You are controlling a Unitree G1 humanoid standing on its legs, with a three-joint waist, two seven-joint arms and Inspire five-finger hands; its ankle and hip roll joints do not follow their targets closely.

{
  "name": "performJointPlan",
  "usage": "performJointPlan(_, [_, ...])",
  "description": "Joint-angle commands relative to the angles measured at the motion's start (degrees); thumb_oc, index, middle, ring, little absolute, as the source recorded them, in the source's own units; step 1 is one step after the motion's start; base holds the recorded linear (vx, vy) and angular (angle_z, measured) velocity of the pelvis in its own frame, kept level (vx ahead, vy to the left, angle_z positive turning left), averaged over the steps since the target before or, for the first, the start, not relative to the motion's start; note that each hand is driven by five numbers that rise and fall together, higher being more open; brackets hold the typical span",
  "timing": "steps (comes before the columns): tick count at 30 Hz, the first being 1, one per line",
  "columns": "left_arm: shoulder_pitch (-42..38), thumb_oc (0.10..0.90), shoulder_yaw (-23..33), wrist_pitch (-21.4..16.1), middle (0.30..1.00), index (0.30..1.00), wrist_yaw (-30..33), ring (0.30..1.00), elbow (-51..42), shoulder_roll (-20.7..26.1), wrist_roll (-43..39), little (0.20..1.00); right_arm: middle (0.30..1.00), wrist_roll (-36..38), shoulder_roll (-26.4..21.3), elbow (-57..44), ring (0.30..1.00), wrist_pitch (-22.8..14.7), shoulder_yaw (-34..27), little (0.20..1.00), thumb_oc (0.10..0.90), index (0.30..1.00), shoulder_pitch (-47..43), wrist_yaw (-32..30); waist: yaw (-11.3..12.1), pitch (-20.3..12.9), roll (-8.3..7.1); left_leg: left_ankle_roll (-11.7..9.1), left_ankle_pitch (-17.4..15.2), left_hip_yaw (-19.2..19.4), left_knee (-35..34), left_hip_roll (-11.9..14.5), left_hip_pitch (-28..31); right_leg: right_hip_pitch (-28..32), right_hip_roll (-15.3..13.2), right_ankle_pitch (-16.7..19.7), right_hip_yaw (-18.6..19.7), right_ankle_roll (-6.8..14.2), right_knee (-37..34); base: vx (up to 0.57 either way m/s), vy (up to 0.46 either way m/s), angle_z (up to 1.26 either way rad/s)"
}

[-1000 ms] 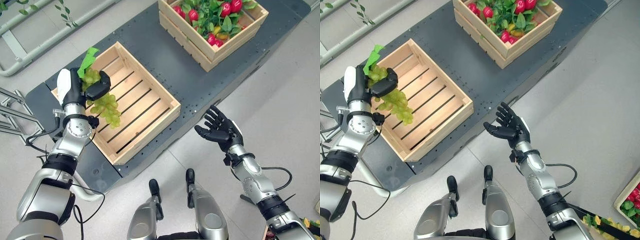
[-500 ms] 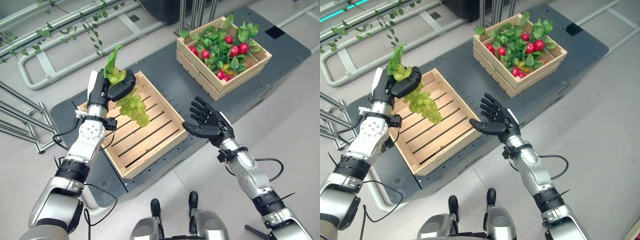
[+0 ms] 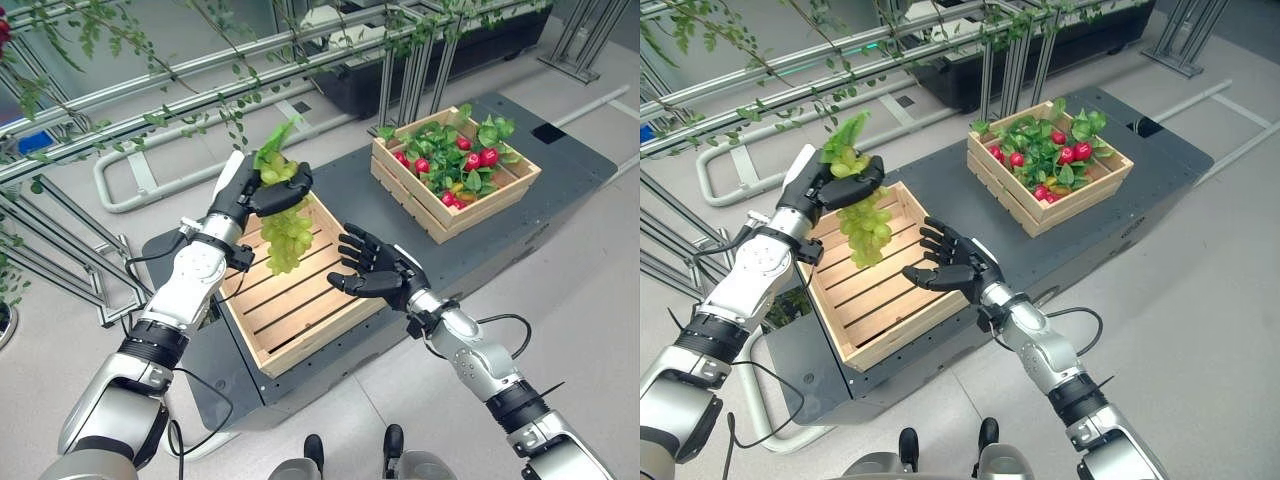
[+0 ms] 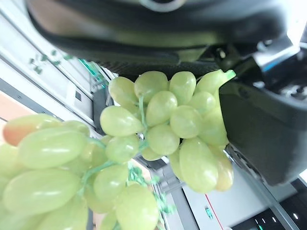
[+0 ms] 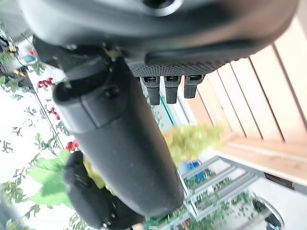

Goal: Pick up the fruits from the basket on one side to the basket on the other side

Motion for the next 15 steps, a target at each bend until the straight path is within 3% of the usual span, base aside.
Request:
performJointPlan(1, [-5.9, 0.4, -0.3, -3.9, 0.3, 0.3, 0.0, 0.3, -1.5, -1.3, -1.7, 0.3, 0.9, 4.2, 2.9, 0.6, 0.9, -3.1, 1.5, 0.9, 0.8, 0.9, -4.0, 0.0, 0.7, -10.6, 0.99, -0.7, -5.3, -1.2, 0.1, -1.5, -0.4, 4.9, -2.8, -6.4, -1.8, 0.3, 0.7, -0.02, -0.024, 0.04])
performJointPlan(15, [-6.9, 0.4, -4.7, -1.6, 0.3, 0.3, -3.9, 0.3, -2.5, -6.5, -1.8, 0.3, 0.9, 4.7, 7.2, 1.1, 0.9, -4.6, 4.7, 0.9, 0.8, 0.9, -9.8, -3.8, 1.9, -11.6, 0.16, -0.7, -5.1, -1.9, 0.1, -1.3, -0.6, 5.1, -2.8, -6.0, -2.2, 0.5, 0.1, -0.01, -0.006, 0.01])
